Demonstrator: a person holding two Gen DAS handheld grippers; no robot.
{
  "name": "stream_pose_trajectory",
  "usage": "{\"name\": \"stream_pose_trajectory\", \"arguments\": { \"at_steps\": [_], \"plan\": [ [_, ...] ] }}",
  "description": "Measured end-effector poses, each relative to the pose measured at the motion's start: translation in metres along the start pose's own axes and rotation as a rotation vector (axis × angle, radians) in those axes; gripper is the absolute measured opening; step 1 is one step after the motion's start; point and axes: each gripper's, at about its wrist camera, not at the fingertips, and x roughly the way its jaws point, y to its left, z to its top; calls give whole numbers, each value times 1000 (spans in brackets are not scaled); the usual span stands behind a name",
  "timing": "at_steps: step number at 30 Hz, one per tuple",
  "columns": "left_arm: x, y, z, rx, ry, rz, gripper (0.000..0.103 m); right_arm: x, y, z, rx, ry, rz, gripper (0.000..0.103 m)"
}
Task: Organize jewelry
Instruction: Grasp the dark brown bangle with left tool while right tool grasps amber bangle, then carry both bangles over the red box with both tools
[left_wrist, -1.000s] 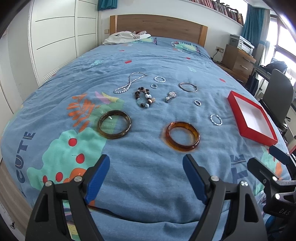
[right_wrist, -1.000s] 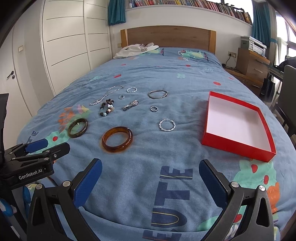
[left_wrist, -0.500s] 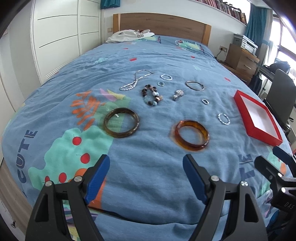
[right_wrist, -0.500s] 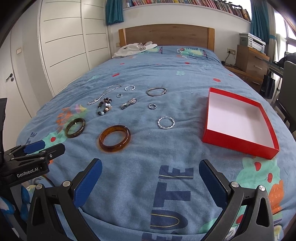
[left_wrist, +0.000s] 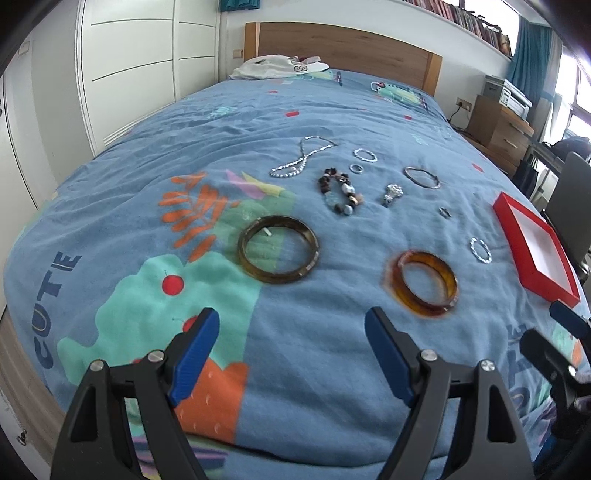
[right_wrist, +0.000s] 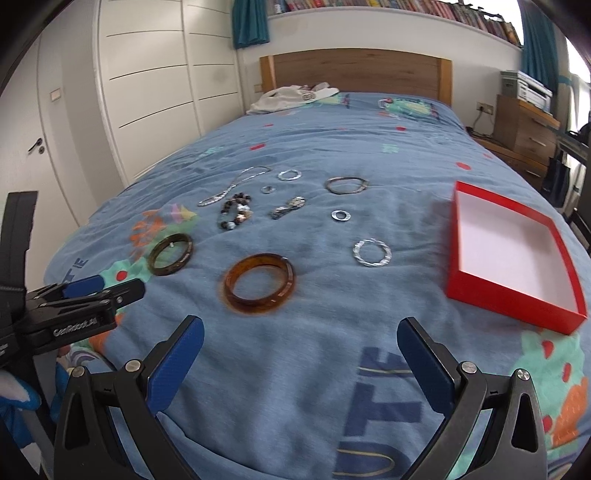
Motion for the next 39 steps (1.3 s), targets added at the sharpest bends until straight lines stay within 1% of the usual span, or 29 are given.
{"name": "stream_pose_trajectory", "arguments": {
  "at_steps": [7,11,14,17,20,23,26,28,29,30,31,33,34,39],
  "plan": [
    [26,14,19,-8,19,-6,80,23,10,15,-24,12,31,102],
    [46,20,32,-18,40,-36,80,44,18,20,-59,37,58,102],
    [62,23,40,-34,70,-69,80,64,25,23,-96,70,75,102],
    [76,24,46,-42,96,-86,80,80,28,27,-109,87,82,102],
    [86,20,49,-20,110,-84,80,95,27,30,-111,111,86,102],
    [98,17,50,0,135,-65,80,106,27,31,-110,131,94,102],
    [108,18,48,-3,149,-52,80,118,29,30,-121,160,97,102],
    [111,18,48,-6,147,-50,80,124,30,28,-123,179,105,100],
    [111,18,48,-8,144,-50,80,126,31,27,-124,187,105,92],
    [111,18,48,-10,141,-52,80,129,31,27,-124,196,104,82],
    [110,19,48,-12,139,-55,79,131,31,28,-119,206,104,77],
    [108,19,47,-12,132,-55,78,133,30,29,-120,214,109,77],
    [108,19,48,-11,131,-52,76,133,30,30,-128,215,117,77],
    [99,17,47,-10,111,-28,76,128,29,32,-135,204,143,77]
  ]
}}
